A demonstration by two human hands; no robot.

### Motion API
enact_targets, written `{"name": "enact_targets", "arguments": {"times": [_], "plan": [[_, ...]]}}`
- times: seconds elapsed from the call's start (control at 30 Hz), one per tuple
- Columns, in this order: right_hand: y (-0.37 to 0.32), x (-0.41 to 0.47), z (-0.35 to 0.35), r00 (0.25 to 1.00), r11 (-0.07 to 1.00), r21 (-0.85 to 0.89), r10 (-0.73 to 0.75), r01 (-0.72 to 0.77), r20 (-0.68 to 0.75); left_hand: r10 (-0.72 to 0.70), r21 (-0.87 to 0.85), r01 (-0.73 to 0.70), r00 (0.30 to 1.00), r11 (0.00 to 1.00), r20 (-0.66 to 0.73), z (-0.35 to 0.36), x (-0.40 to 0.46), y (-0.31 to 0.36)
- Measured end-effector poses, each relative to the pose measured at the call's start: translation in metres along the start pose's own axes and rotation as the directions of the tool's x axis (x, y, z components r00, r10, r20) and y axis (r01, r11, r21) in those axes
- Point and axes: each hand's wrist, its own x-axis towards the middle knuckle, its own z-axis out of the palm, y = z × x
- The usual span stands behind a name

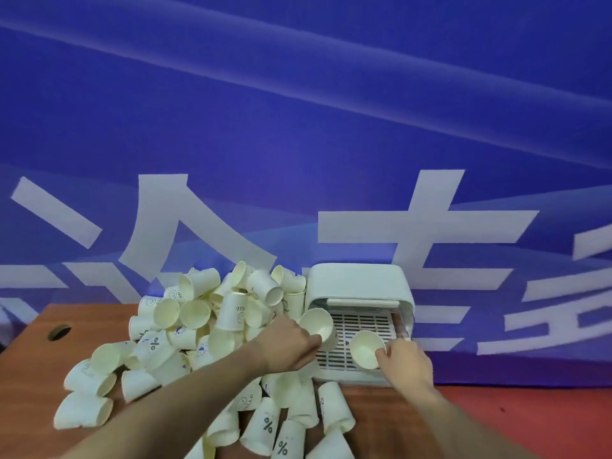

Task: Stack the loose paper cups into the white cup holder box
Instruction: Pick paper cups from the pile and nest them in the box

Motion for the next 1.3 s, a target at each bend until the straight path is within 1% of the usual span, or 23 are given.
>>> {"name": "enact_targets", "arguments": {"times": [0.13, 0.33, 0.4, 0.53, 0.77, 0.87, 0.97, 1.1, 1.2, 1.3], "plan": [[0.016, 0.0, 0.0, 0.999, 0.998, 0.047, 0.043, -0.044, 0.026, 0.026, 0.031, -0.033, 0.976, 0.999, 0.215, 0.004, 0.022, 0.012], [0.035, 0.014, 0.005, 0.99, 0.991, 0.048, 0.123, -0.126, 0.067, 0.016, 0.057, -0.045, 0.904, 0.997, 0.427, 0.014, 0.058, 0.021], [0.038, 0.021, 0.008, 0.986, 0.988, 0.05, 0.143, -0.147, 0.086, 0.01, 0.067, -0.047, 0.881, 0.997, 0.473, 0.027, 0.067, 0.022], [0.036, 0.035, 0.016, 0.981, 0.983, 0.069, 0.163, -0.171, 0.109, -0.013, 0.077, -0.031, 0.854, 0.997, 0.52, 0.044, 0.078, 0.024], [0.027, 0.052, 0.032, 0.981, 0.986, 0.069, 0.139, -0.15, 0.135, -0.022, 0.086, -0.038, 0.792, 0.996, 0.61, 0.068, 0.086, 0.029], [0.022, 0.058, 0.036, 0.985, 0.99, 0.065, 0.12, -0.129, 0.124, -0.019, 0.068, -0.029, 0.785, 0.997, 0.619, 0.077, 0.084, 0.029], [0.015, 0.059, 0.037, 0.987, 0.991, 0.078, 0.098, -0.108, 0.13, -0.013, 0.032, -0.008, 0.811, 0.999, 0.584, 0.076, 0.081, 0.026], [0.003, 0.056, 0.035, 0.991, 0.993, 0.089, 0.06, -0.072, 0.122, -0.034, -0.003, 0.041, 0.87, 0.999, 0.492, 0.067, 0.073, 0.019], [-0.009, 0.054, 0.035, 0.992, 0.995, 0.104, -0.015, 0.002, 0.124, -0.069, -0.014, 0.081, 0.918, 0.997, 0.39, 0.062, 0.058, 0.006], [-0.025, 0.051, 0.032, 0.989, 0.992, 0.109, -0.08, 0.067, 0.121, -0.127, 0.011, 0.131, 0.932, 0.991, 0.339, 0.054, 0.038, -0.007]]}}
